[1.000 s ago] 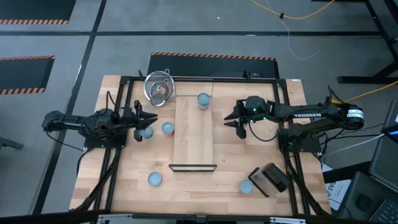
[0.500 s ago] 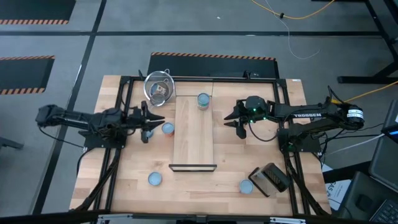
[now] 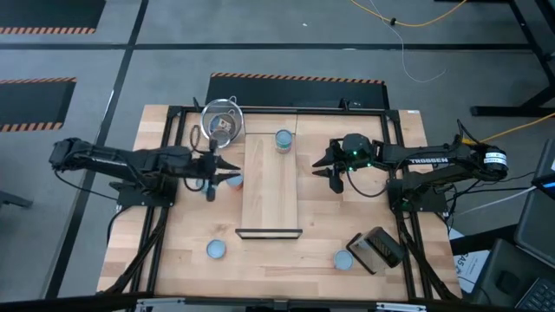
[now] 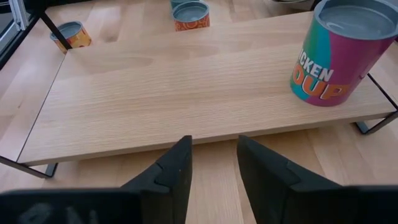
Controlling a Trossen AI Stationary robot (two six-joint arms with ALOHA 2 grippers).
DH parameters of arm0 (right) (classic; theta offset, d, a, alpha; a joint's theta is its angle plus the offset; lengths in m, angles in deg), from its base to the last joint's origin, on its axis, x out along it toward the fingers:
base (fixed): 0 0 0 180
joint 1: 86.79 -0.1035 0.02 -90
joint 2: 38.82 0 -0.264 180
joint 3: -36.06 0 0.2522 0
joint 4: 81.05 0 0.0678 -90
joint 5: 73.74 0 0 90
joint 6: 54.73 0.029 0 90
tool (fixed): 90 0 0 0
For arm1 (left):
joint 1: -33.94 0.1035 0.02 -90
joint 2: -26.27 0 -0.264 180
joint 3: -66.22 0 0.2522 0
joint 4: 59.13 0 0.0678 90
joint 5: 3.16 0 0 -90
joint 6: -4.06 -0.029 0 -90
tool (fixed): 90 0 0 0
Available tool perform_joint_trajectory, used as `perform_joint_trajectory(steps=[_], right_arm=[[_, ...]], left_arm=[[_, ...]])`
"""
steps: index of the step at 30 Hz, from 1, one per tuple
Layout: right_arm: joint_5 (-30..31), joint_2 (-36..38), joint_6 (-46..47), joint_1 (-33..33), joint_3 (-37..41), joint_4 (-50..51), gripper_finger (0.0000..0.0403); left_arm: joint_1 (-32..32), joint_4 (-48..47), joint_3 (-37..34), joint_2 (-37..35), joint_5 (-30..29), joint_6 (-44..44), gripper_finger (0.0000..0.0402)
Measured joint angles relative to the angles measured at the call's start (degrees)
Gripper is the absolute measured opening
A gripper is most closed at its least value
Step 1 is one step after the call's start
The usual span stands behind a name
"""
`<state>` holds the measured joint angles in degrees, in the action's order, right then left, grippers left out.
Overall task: Pick and place cans onto a shelf
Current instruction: Put the canned saucy os on the shelf
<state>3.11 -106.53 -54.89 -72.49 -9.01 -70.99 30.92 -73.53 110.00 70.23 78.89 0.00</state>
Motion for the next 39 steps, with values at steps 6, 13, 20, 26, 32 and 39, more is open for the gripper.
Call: perform_joint_trajectory(steps=[6, 13, 20, 26, 32, 39], right_arm=[[0.00, 0.00, 0.02, 0.02, -0.01, 0.02, 0.0132], [0.00, 0.00, -0.03, 0.00, -0.01, -0.42, 0.0132], [0.01, -0.02, -0.02, 0.02, -0.02, -0.44, 0.0132], [0.00, -0.02, -0.03, 0.02, -0.02, -0.42, 0.0132], [0.00, -0.02, -0.02, 0.01, -0.02, -0.41, 0.0132], [0.02, -0.02, 0.00, 0.02, -0.02, -0.39, 0.0132]], left_arm=[[0.00, -11.87, 5.44, 5.49, 0.40, -2.55, 0.0072], [0.39, -23.39, 6.60, 11.02, 0.40, -2.66, 0.0072], [0.39, -32.07, 6.60, 15.89, 0.00, -2.69, 0.0072], [0.39, -31.79, 6.60, 20.31, -0.26, -8.21, 0.0070], [0.39, -31.63, 6.60, 24.75, -2.07, -9.68, 0.0069], [0.39, -30.41, 6.60, 27.04, -2.10, -9.68, 0.0069]])
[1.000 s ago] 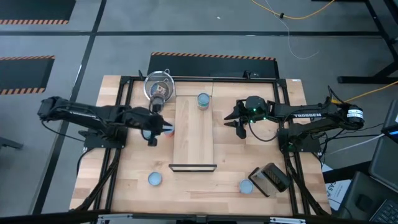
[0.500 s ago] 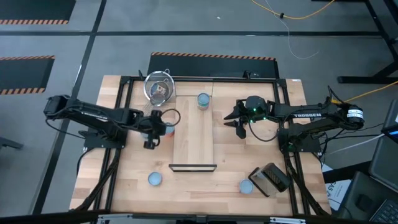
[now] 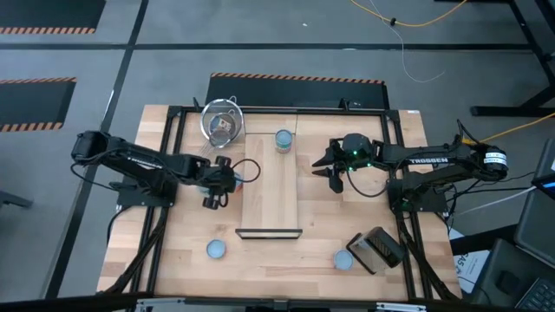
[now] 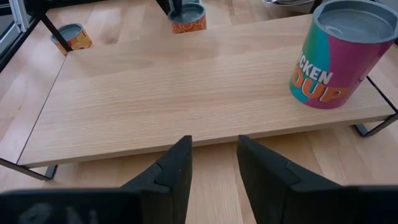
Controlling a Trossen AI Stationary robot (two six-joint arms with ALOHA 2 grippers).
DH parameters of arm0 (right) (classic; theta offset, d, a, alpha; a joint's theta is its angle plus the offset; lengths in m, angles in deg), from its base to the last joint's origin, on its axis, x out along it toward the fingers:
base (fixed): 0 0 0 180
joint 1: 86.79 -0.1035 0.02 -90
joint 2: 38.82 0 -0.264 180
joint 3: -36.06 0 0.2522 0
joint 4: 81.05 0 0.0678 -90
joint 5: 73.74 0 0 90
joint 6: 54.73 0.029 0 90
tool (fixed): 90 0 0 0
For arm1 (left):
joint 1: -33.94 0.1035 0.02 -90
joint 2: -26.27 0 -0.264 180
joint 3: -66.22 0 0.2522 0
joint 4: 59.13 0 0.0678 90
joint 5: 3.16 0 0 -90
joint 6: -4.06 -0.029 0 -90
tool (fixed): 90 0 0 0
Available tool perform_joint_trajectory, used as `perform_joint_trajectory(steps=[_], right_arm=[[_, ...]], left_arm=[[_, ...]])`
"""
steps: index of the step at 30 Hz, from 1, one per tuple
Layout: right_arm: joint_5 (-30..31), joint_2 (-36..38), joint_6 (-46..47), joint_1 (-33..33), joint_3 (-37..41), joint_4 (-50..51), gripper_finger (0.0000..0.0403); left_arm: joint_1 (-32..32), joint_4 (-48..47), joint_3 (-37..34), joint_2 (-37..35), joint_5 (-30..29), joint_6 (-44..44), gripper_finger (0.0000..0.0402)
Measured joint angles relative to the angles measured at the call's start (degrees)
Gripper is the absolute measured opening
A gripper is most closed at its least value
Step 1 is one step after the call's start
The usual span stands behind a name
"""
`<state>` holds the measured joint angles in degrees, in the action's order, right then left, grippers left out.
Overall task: Pick and place cans onto a shelf
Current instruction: Put the canned saucy os on the shelf
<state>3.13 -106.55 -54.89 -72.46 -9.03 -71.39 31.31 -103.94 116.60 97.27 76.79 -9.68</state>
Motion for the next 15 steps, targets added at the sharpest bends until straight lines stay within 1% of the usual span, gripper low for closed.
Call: perform_joint_trajectory(steps=[8, 11, 14, 15], right_arm=[[-0.02, 0.00, -0.02, -0.02, 0.00, -0.28, 0.0132], [0.00, 0.00, -0.02, -0.01, 0.00, -0.31, 0.0132], [-0.01, 0.00, -0.02, -0.01, 0.00, -0.31, 0.0132], [0.00, 0.00, -0.02, 0.00, 0.00, -0.31, 0.0132]], left_arm=[[0.00, 0.96, 0.00, -0.07, 0.04, 0.07, 0.0065], [-0.02, 0.92, 0.00, -0.07, 0.24, 0.13, 0.0045], [0.00, 0.88, 0.00, -0.07, 0.23, 1.74, 0.0015], [0.02, 0.92, 0.00, -0.07, 0.27, 2.40, 0.0011]])
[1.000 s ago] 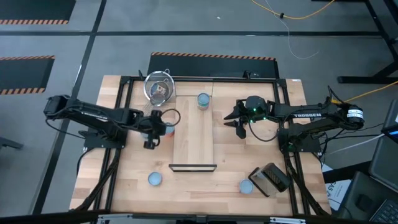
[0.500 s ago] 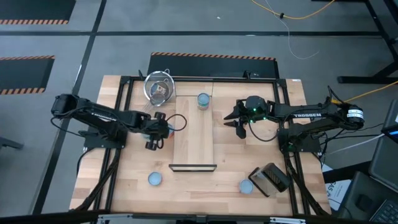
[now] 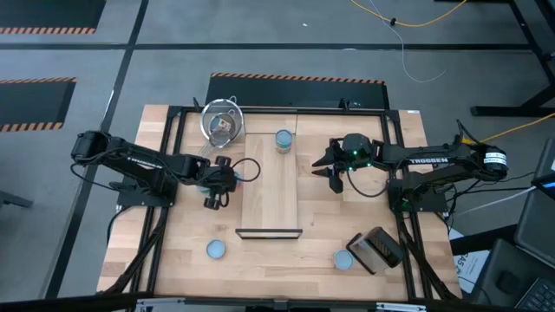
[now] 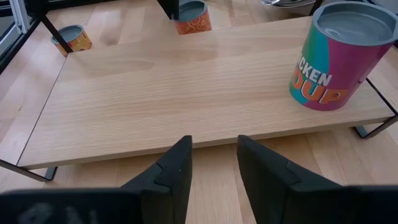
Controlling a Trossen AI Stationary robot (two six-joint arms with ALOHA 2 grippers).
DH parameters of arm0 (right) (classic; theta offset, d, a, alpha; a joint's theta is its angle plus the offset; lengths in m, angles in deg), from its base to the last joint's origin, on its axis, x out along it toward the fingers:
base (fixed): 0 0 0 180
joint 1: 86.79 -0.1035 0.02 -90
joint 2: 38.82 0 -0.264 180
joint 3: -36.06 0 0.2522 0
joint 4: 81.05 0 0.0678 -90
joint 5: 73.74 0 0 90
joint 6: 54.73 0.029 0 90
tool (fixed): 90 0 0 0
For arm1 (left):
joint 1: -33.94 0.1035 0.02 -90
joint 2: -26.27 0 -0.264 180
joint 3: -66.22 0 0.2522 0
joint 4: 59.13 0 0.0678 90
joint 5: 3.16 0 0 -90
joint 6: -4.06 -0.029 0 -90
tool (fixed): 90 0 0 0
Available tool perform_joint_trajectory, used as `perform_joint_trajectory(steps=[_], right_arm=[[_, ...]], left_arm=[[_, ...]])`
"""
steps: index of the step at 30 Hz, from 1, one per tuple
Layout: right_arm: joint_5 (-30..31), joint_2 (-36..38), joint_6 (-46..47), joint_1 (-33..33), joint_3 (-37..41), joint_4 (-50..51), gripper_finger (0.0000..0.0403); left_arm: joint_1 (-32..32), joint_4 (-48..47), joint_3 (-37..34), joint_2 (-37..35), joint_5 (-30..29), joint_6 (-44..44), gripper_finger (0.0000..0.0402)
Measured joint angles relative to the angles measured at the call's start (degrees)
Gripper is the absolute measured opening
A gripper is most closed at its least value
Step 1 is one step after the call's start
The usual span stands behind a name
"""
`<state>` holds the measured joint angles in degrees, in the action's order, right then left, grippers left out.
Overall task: Pick and place cans onto a shelf
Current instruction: Put the canned saucy os on the shelf
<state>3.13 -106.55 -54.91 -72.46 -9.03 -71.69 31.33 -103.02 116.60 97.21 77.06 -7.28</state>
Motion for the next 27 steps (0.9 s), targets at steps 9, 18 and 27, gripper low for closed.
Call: perform_joint_trajectory(steps=[9, 18, 27], right_arm=[[0.00, 0.00, 0.02, 0.00, 0.00, -0.07, 0.0132], [-0.01, 0.00, 0.11, 0.00, 0.00, -0.11, 0.0132], [0.00, -0.02, 0.02, 0.00, 0.00, -0.50, 0.0132]], left_arm=[[0.00, 0.35, 0.00, -0.37, -1.78, 6.77, 0.0014], [0.09, -5.43, 7.67, -0.55, -2.82, 10.83, 0.0008], [2.77, -6.45, 18.87, -0.57, -2.97, 11.00, 0.0009]])
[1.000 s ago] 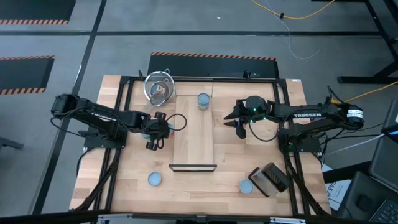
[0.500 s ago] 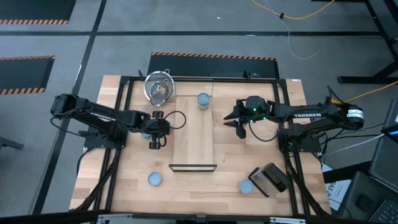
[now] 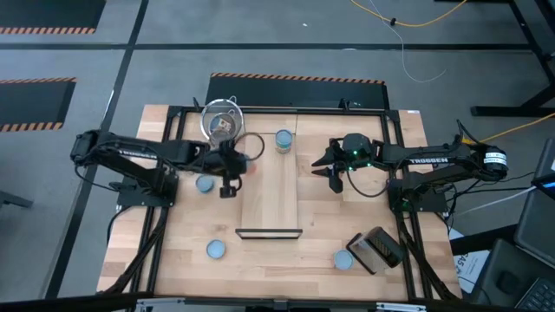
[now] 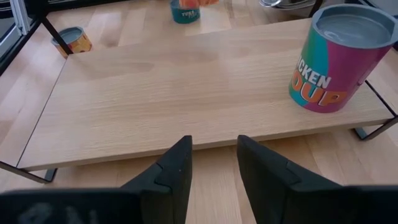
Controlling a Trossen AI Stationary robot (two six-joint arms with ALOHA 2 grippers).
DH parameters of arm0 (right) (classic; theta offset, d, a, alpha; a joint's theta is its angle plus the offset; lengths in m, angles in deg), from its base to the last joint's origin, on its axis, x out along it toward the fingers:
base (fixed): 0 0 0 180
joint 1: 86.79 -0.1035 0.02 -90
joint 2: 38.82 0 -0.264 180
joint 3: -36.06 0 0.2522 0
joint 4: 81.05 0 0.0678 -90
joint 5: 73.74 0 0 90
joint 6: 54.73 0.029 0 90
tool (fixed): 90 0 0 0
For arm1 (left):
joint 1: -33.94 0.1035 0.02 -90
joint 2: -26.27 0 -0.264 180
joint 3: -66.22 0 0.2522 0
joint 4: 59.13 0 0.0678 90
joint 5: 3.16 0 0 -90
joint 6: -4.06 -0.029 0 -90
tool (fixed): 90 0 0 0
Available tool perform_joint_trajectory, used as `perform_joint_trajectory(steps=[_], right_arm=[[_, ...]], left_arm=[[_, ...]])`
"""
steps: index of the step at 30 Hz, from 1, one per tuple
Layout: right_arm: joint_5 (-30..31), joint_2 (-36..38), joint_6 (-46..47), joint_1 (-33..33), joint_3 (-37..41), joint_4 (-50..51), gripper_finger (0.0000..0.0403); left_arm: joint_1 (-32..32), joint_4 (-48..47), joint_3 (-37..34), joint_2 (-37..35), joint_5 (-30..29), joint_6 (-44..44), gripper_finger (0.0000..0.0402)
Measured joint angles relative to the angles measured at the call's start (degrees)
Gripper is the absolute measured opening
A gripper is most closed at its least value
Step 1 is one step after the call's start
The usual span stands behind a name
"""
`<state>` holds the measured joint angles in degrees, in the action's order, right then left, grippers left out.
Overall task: Pick and place cans onto a shelf
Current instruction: Put the canned saucy os on the shelf
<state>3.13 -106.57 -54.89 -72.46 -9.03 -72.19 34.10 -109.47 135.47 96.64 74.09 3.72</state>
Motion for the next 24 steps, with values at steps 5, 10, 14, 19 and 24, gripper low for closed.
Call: perform_joint_trajectory(steps=[5, 10, 14, 19, 24], right_arm=[[0.00, 0.00, -0.04, 0.00, 0.00, -0.79, 0.0132], [0.00, -0.02, -0.03, -0.01, 0.00, -1.23, 0.0132], [0.00, -0.02, -0.04, 0.00, 0.00, -1.33, 0.0132], [-0.02, -0.02, -0.04, -0.02, -0.01, -1.36, 0.0132], [-0.02, -0.02, -0.06, 0.00, 0.00, -1.47, 0.0132]], left_arm=[[3.13, 0.48, 3.66, 0.00, -0.04, 3.32, 0.0009], [6.46, 3.10, 3.88, 0.23, -0.08, 11.28, 0.0009], [8.84, 4.74, 3.90, 2.07, -0.12, 16.77, 0.0009], [11.15, 6.09, 3.90, 6.38, 0.33, 20.97, 0.0009], [13.05, 7.66, 3.90, 11.15, 0.44, 21.26, 0.0009]])
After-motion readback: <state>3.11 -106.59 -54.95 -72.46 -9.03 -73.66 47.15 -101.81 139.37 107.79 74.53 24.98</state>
